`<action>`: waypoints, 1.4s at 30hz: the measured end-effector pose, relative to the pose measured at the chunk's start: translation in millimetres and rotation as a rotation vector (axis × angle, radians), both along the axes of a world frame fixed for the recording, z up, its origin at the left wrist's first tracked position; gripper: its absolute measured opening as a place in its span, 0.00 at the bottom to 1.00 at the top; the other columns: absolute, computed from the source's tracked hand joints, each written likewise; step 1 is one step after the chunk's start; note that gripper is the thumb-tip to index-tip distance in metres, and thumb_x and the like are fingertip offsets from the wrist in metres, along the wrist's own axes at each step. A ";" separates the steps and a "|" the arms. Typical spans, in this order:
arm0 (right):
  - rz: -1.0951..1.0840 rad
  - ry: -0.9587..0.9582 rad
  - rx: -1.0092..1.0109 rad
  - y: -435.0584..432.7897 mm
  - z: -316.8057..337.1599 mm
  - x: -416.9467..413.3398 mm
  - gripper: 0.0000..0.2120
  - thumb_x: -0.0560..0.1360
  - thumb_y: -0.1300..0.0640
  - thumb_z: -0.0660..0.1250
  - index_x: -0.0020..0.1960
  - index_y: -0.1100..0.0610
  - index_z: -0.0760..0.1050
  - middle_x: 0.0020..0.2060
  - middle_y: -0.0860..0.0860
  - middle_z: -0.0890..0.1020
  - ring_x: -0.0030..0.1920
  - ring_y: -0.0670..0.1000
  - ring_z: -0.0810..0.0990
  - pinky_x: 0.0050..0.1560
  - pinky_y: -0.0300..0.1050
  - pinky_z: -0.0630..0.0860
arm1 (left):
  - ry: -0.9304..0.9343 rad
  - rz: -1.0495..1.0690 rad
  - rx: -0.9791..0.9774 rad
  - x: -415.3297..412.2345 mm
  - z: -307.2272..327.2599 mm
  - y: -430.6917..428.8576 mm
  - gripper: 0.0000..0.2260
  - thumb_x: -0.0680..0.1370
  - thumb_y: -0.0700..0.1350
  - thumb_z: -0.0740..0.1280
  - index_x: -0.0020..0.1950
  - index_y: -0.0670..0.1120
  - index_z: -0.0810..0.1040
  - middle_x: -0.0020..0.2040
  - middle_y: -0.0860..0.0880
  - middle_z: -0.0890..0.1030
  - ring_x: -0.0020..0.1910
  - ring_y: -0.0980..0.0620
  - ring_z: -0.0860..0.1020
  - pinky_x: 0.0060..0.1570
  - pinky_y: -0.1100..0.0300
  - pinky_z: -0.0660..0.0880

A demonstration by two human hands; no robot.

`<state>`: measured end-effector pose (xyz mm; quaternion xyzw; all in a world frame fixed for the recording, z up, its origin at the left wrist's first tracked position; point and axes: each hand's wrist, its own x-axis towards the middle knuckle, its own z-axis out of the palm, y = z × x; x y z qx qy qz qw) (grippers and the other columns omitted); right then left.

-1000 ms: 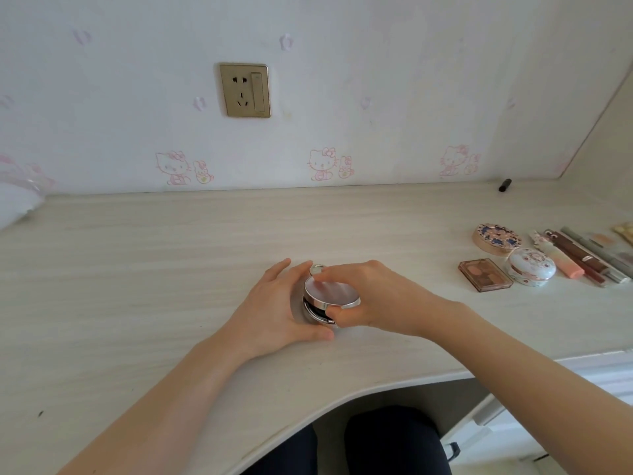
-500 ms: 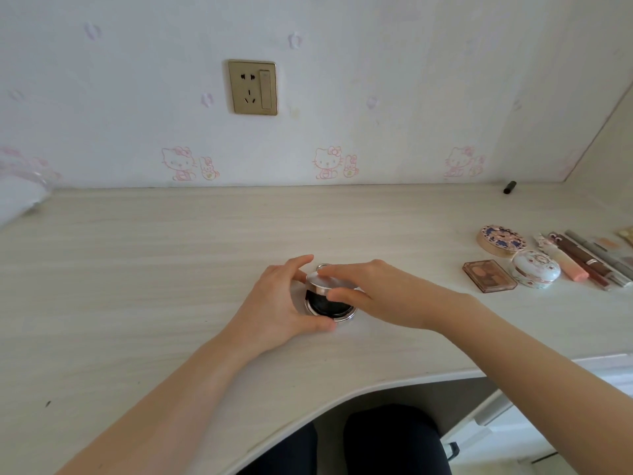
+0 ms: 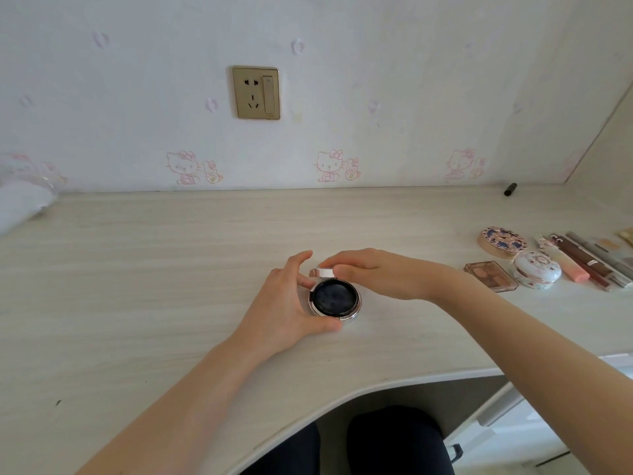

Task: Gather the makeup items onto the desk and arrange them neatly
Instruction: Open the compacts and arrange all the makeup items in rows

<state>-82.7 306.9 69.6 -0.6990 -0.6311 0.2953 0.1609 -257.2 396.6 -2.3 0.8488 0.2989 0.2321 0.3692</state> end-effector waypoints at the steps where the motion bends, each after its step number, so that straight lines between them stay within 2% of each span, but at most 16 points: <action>1: -0.011 0.034 0.002 0.0 -0.3 0.2 0.19 0.82 0.48 0.53 0.70 0.49 0.68 0.66 0.42 0.73 0.67 0.43 0.69 0.71 0.47 0.63 | 0.000 0.003 -0.004 0.0 0.1 -0.8 0.51 0.54 0.62 0.79 0.71 0.64 0.57 0.48 0.67 0.76 0.57 0.70 0.65 0.48 0.75 0.62; 6: -0.065 0.072 0.066 -4.4 -9.2 -4.1 0.19 0.82 0.46 0.53 0.70 0.48 0.68 0.66 0.42 0.73 0.65 0.41 0.70 0.67 0.41 0.65 | 0.005 0.015 -0.031 -0.4 0.7 -2.2 0.53 0.55 0.61 0.80 0.72 0.64 0.53 0.51 0.65 0.75 0.59 0.66 0.67 0.49 0.73 0.62; 8: -0.148 0.094 0.144 -11.2 -17.7 -7.6 0.21 0.81 0.44 0.53 0.72 0.47 0.65 0.68 0.42 0.71 0.65 0.40 0.68 0.64 0.36 0.63 | 0.010 0.015 -0.035 -1.2 1.6 -3.0 0.54 0.55 0.61 0.80 0.73 0.63 0.51 0.53 0.66 0.74 0.59 0.65 0.67 0.49 0.74 0.61; 11: -0.317 0.120 0.301 -25.5 -32.9 -11.6 0.23 0.81 0.44 0.53 0.74 0.49 0.62 0.69 0.45 0.71 0.68 0.44 0.69 0.63 0.35 0.62 | 0.018 0.027 -0.053 -3.5 2.6 -5.9 0.55 0.56 0.60 0.80 0.75 0.60 0.51 0.56 0.66 0.73 0.60 0.65 0.67 0.49 0.74 0.61; 13: -0.400 0.117 0.352 -36.1 -43.0 -14.2 0.23 0.81 0.46 0.54 0.74 0.51 0.61 0.68 0.46 0.72 0.67 0.46 0.70 0.62 0.36 0.63 | 0.034 0.054 -0.050 -7.0 2.7 -8.6 0.51 0.58 0.60 0.80 0.74 0.57 0.54 0.58 0.64 0.72 0.60 0.63 0.67 0.51 0.71 0.61; 16: -0.446 0.036 0.356 -48.3 -56.4 -20.8 0.23 0.80 0.48 0.58 0.72 0.53 0.64 0.65 0.47 0.75 0.66 0.48 0.71 0.58 0.34 0.63 | 0.062 0.075 0.029 -14.3 0.3 -11.4 0.36 0.64 0.60 0.77 0.67 0.53 0.65 0.59 0.61 0.73 0.59 0.61 0.69 0.50 0.71 0.63; 18: -0.415 -0.091 0.394 -52.5 -62.0 -27.6 0.20 0.79 0.49 0.61 0.68 0.57 0.69 0.62 0.51 0.77 0.66 0.49 0.69 0.59 0.28 0.58 | 0.066 0.065 0.111 -17.2 0.1 -15.5 0.27 0.67 0.59 0.74 0.62 0.54 0.71 0.56 0.61 0.74 0.59 0.60 0.70 0.50 0.75 0.63; 19: -0.378 -0.150 0.422 -53.5 -63.4 -31.7 0.20 0.79 0.50 0.62 0.67 0.58 0.69 0.61 0.52 0.77 0.66 0.48 0.65 0.61 0.23 0.51 | 0.061 0.056 0.146 -17.3 0.2 -18.0 0.24 0.68 0.59 0.73 0.61 0.54 0.72 0.56 0.61 0.74 0.59 0.60 0.70 0.51 0.77 0.62; 21: -0.303 -0.245 0.477 -53.7 -65.9 -39.2 0.22 0.78 0.49 0.64 0.68 0.58 0.69 0.62 0.51 0.77 0.64 0.44 0.59 0.61 0.18 0.38 | 0.055 0.032 0.215 -15.5 -0.3 -21.6 0.23 0.70 0.60 0.71 0.62 0.55 0.73 0.58 0.60 0.75 0.61 0.60 0.69 0.55 0.77 0.61; 22: -0.287 -0.283 0.494 -53.2 -67.2 -41.7 0.24 0.77 0.48 0.64 0.69 0.58 0.68 0.64 0.51 0.76 0.64 0.44 0.59 0.61 0.19 0.35 | 0.059 0.024 0.250 -14.3 -0.5 -22.5 0.23 0.71 0.59 0.70 0.64 0.54 0.73 0.60 0.59 0.75 0.63 0.60 0.68 0.57 0.75 0.61; 24: -0.303 -0.336 0.491 -50.8 -69.4 -43.6 0.26 0.77 0.46 0.63 0.70 0.58 0.66 0.66 0.50 0.73 0.68 0.47 0.60 0.66 0.24 0.38 | 0.079 0.006 0.307 -12.7 -0.4 -21.5 0.24 0.73 0.59 0.69 0.66 0.53 0.72 0.63 0.56 0.75 0.66 0.58 0.67 0.62 0.68 0.62; 28: -0.337 -0.354 0.395 -43.9 -70.7 -41.7 0.28 0.77 0.43 0.60 0.73 0.55 0.62 0.70 0.48 0.69 0.75 0.54 0.56 0.74 0.43 0.53 | 0.131 -0.033 0.366 -11.1 -1.7 -15.4 0.26 0.76 0.59 0.66 0.71 0.52 0.68 0.70 0.57 0.71 0.73 0.56 0.61 0.71 0.61 0.60; 31: -0.321 -0.394 0.410 -39.2 -69.4 -41.9 0.27 0.78 0.44 0.60 0.72 0.57 0.63 0.68 0.49 0.71 0.73 0.53 0.61 0.74 0.40 0.52 | 0.165 -0.036 0.408 -8.5 -4.7 -12.0 0.26 0.78 0.59 0.62 0.74 0.52 0.65 0.73 0.56 0.67 0.75 0.57 0.58 0.73 0.61 0.58; 33: -0.321 -0.424 0.425 -35.5 -68.4 -43.1 0.27 0.79 0.45 0.60 0.73 0.57 0.63 0.68 0.49 0.72 0.72 0.52 0.63 0.73 0.39 0.53 | 0.160 -0.023 0.439 -6.1 -5.5 -9.6 0.26 0.78 0.59 0.61 0.74 0.51 0.66 0.73 0.55 0.68 0.75 0.56 0.59 0.71 0.65 0.56; 36: -0.319 -0.471 0.407 -26.7 -68.2 -40.6 0.26 0.80 0.44 0.57 0.74 0.55 0.62 0.69 0.46 0.71 0.73 0.51 0.61 0.72 0.42 0.58 | 0.129 -0.007 0.450 -1.9 -4.9 -4.8 0.25 0.78 0.57 0.63 0.72 0.48 0.67 0.71 0.54 0.70 0.72 0.56 0.63 0.65 0.73 0.53; 42: -0.291 -0.502 0.397 2.8 -65.8 -30.9 0.24 0.81 0.45 0.55 0.74 0.53 0.61 0.69 0.45 0.69 0.72 0.48 0.61 0.69 0.40 0.61 | 0.126 0.012 0.422 7.7 -5.9 17.0 0.24 0.79 0.55 0.62 0.73 0.47 0.66 0.71 0.54 0.68 0.74 0.54 0.61 0.70 0.59 0.62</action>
